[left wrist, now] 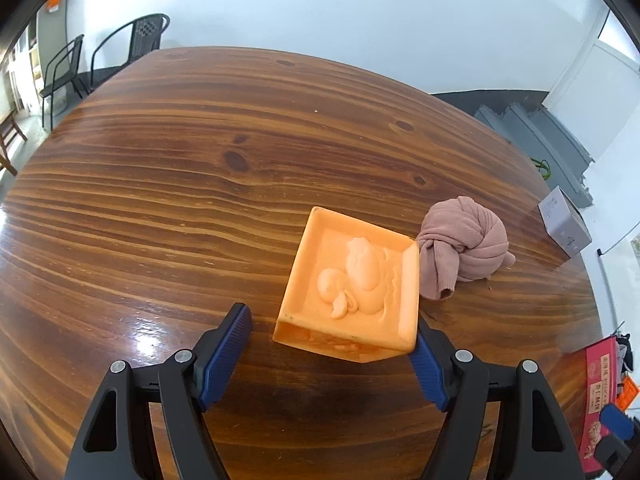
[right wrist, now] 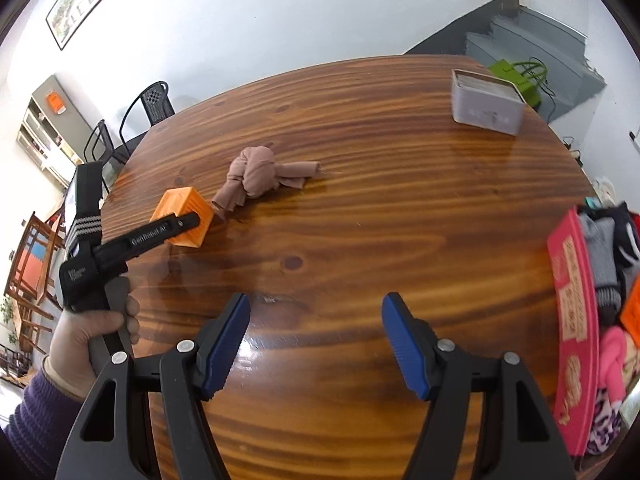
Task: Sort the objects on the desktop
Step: 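Grasp the orange duck-relief cube with the left tool, then grasp the pink knotted cloth with the right tool while the left tool holds the cube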
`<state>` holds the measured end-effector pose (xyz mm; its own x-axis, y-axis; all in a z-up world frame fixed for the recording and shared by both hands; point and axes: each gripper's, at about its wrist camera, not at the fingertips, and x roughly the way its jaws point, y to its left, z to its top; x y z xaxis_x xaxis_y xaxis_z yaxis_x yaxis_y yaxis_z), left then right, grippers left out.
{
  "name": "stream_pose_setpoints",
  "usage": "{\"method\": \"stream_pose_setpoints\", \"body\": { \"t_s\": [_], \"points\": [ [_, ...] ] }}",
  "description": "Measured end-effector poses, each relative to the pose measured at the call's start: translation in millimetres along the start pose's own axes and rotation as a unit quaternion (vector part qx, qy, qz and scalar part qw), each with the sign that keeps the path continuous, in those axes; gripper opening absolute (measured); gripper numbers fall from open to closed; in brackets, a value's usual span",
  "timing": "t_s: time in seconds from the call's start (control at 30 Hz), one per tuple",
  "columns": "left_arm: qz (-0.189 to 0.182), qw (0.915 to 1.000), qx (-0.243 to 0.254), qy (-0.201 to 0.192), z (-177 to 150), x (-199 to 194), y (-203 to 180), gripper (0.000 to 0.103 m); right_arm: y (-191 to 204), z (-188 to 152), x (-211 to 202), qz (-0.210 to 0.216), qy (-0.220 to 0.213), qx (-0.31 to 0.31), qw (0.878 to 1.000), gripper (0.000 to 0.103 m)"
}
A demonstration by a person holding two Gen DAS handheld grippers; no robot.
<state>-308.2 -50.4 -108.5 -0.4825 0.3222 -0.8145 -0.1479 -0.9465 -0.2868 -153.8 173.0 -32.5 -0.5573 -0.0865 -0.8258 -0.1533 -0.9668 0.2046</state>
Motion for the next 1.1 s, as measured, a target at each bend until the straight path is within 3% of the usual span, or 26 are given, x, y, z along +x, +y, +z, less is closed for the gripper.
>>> {"method": "stream_pose_setpoints", "body": {
  "t_s": [0.1,0.17,0.27,0.4,0.83,0.87,0.9,0.97,1.1],
  "points": [
    [-0.013,0.9998,0.013,-0.006,0.0,0.8,0.9,0.077,7.3,11.3,9.9,-0.002,-0.003,-0.011,1.000,0.072],
    [-0.019,0.9996,0.020,-0.007,0.4,0.9,1.6,0.062,11.2,20.9,17.6,-0.004,-0.007,-0.021,1.000,0.072],
    [-0.020,0.9996,0.020,-0.010,1.9,-3.8,4.2,0.058,18.0,40.9,33.7,-0.003,-0.011,-0.032,0.999,0.072],
    [-0.018,0.9995,0.014,-0.021,1.1,-20.3,12.0,0.056,29.4,67.7,58.2,0.017,-0.012,-0.043,0.999,0.072],
    [-0.018,0.9991,0.007,-0.039,-8.9,-54.5,25.9,0.054,53.2,120.7,163.0,0.051,0.055,-0.065,0.995,0.072],
    [-0.018,0.9991,0.006,-0.039,-9.8,-55.9,25.7,0.054,54.0,120.7,166.4,0.056,0.063,-0.065,0.994,0.068],
    [-0.017,0.9991,0.006,-0.039,-11.0,-57.5,25.7,0.054,55.4,118.2,167.7,0.062,0.070,-0.067,0.993,0.056],
    [-0.015,0.9991,0.006,-0.039,-12.9,-60.9,25.2,0.054,58.5,111.4,162.7,0.060,0.072,-0.074,0.993,0.048],
    [-0.012,0.9989,0.011,-0.043,-14.8,-74.2,18.4,0.054,61.4,96.5,138.1,0.056,0.055,-0.091,0.993,0.046]
  ]
}}
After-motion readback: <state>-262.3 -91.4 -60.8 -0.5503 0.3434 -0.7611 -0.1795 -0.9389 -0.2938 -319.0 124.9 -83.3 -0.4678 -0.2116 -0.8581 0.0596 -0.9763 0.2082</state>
